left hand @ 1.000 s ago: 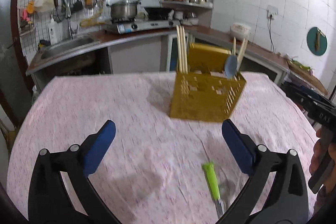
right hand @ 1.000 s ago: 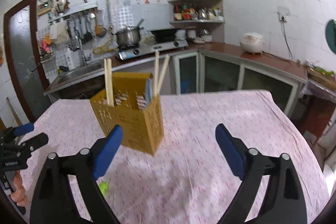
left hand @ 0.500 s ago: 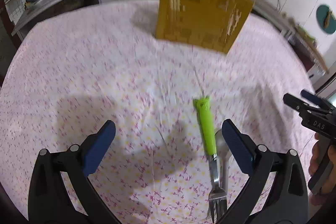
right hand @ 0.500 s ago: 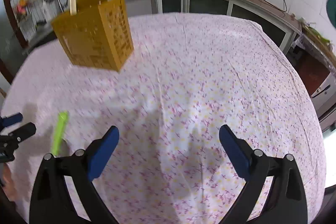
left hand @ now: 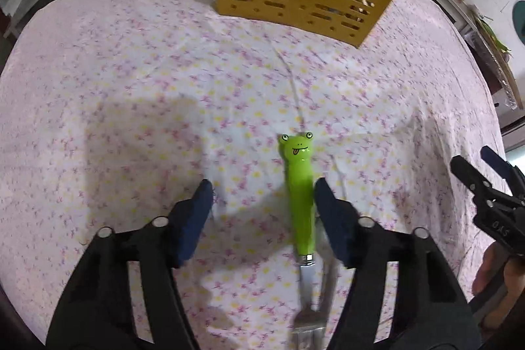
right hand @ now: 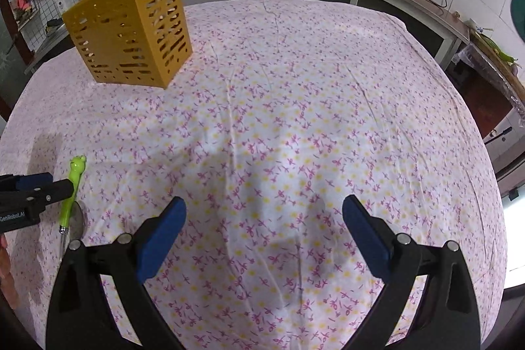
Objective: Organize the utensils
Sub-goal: 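Move both open tools down to the green frog fork and metal spoon, then close the left tool on the green frog fork while the right tool grasps the metal spoon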
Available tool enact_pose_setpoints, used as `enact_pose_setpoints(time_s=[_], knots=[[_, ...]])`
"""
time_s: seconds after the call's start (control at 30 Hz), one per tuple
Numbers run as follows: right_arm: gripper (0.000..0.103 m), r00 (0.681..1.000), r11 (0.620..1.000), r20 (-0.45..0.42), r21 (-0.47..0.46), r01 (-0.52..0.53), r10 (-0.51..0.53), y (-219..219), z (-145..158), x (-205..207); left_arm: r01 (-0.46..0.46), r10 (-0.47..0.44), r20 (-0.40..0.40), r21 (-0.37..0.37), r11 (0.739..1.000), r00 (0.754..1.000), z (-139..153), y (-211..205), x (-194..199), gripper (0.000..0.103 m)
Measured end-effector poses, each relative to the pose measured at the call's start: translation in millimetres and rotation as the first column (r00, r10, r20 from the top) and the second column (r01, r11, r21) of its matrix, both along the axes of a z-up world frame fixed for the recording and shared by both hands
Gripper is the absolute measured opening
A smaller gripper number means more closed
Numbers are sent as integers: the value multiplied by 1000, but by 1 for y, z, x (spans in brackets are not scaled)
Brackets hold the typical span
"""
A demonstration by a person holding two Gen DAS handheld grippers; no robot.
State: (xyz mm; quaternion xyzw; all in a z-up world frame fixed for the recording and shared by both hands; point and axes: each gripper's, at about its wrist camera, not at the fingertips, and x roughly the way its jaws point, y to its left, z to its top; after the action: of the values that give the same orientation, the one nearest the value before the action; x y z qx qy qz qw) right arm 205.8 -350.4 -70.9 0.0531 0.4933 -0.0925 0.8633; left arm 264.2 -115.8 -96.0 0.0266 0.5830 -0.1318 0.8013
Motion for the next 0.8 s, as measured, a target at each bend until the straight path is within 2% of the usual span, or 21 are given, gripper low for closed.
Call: enact_pose_setpoints(time_s=[0.07,0.17,0.27,0.43,0.6,0.8], knots=[[94,1000,1000,-6,9,1,-1,0,-2,1,15,-16,14,44,999,1000,0,-10,0,55],[94,1000,1000,-19,13,-7,7,4,-6,2,20,-20,-1,56,998,1000,-5,-19,5,48],[94,999,1000,-29,0,-24,24,11,-9,2,23,-25,24,86,996,999,-8,-27,10,41],[94,999,1000,-36,-2,-31,31,19,-8,2,36,-43,56,111,993,997,-8,-33,14,18],[94,997,997,-37,35,-64,65,34,-3,1,53,-61,65,120,991,996,-4,-17,12,17],[94,991,990,-37,66,-125,128,63,5,5,7,-19,76,154,988,997,-4,25,4,17]])
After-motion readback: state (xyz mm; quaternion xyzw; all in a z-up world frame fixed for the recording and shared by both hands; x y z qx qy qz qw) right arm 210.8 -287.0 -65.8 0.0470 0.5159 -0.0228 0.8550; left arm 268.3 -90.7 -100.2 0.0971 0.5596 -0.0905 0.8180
